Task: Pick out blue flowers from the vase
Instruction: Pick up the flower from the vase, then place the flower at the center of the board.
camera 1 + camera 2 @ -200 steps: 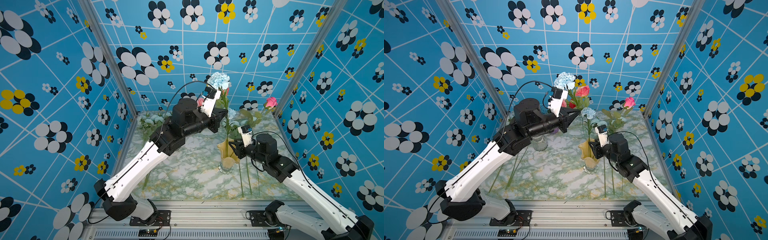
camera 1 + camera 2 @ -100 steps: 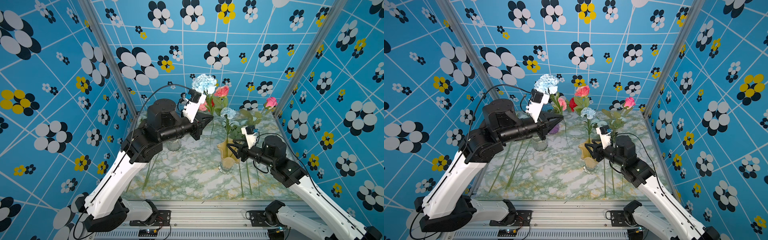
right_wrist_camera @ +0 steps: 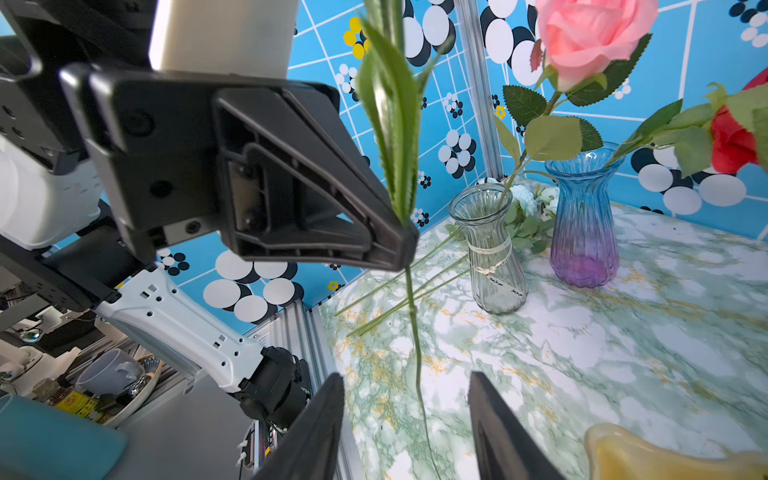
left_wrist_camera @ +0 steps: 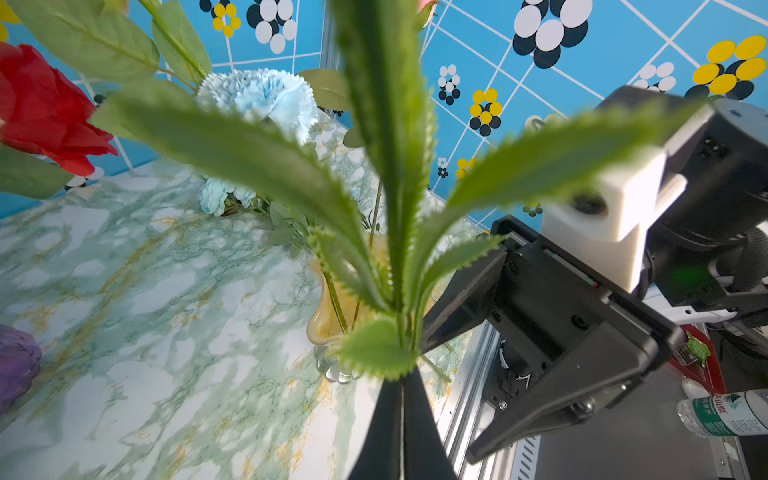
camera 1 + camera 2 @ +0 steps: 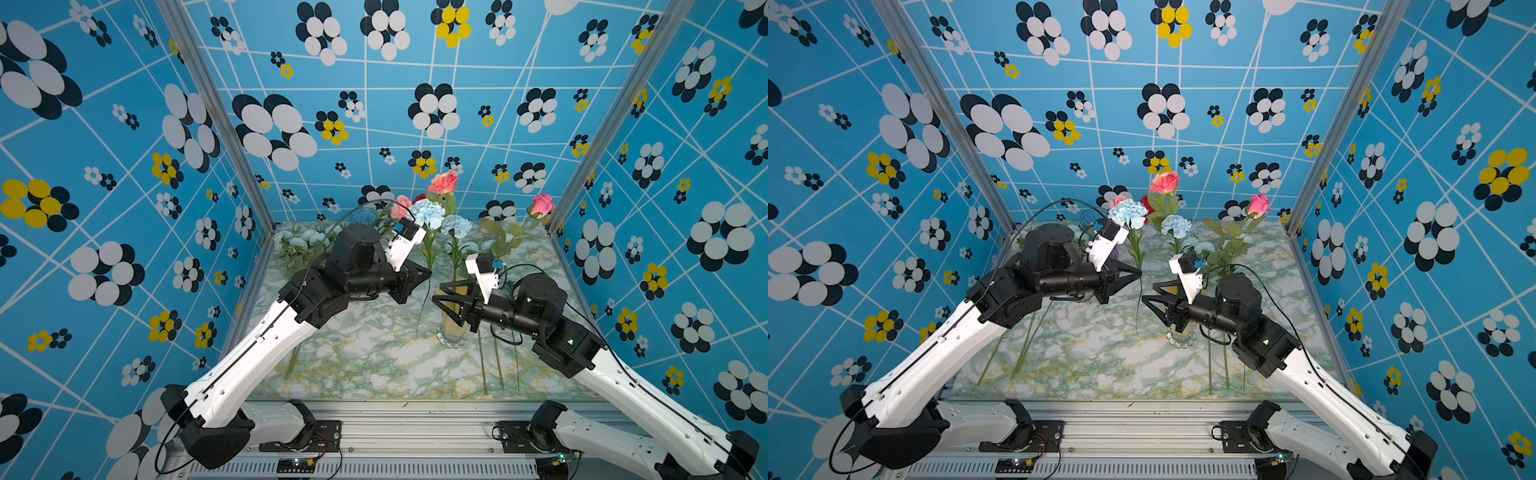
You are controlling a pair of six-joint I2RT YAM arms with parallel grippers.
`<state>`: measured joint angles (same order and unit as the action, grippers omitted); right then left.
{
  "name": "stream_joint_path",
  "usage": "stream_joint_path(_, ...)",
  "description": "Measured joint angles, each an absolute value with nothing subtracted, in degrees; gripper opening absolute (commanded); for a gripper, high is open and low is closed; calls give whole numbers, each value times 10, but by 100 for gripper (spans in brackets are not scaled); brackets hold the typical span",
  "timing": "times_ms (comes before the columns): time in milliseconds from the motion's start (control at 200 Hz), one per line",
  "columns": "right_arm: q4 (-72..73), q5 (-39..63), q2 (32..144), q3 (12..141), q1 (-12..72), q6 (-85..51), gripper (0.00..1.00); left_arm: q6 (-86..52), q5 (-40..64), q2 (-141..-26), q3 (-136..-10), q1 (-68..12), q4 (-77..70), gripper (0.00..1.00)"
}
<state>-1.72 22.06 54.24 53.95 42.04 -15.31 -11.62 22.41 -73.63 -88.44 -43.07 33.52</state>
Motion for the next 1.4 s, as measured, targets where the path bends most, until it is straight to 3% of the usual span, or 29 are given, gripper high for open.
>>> stream_joint_path(660,22,196,572,540,432,-156,25,-129,251,-729,-866,-420,302,0)
stream_joint_path(989,56,193,579,540,438,-167,0,-129,252,-728,-866,-419,302,0)
stream_joint_path(1164,58,189,579,540,441,-168,0,-129,252,-724,-861,-416,299,0)
stream_joint_path(1389,57,181,579,540,442,-168,0,-140,242,-699,-824,-416,270,42)
stream_joint_path(1404,57,181,579,540,442,-168,0,-136,241,-695,-816,-416,264,49)
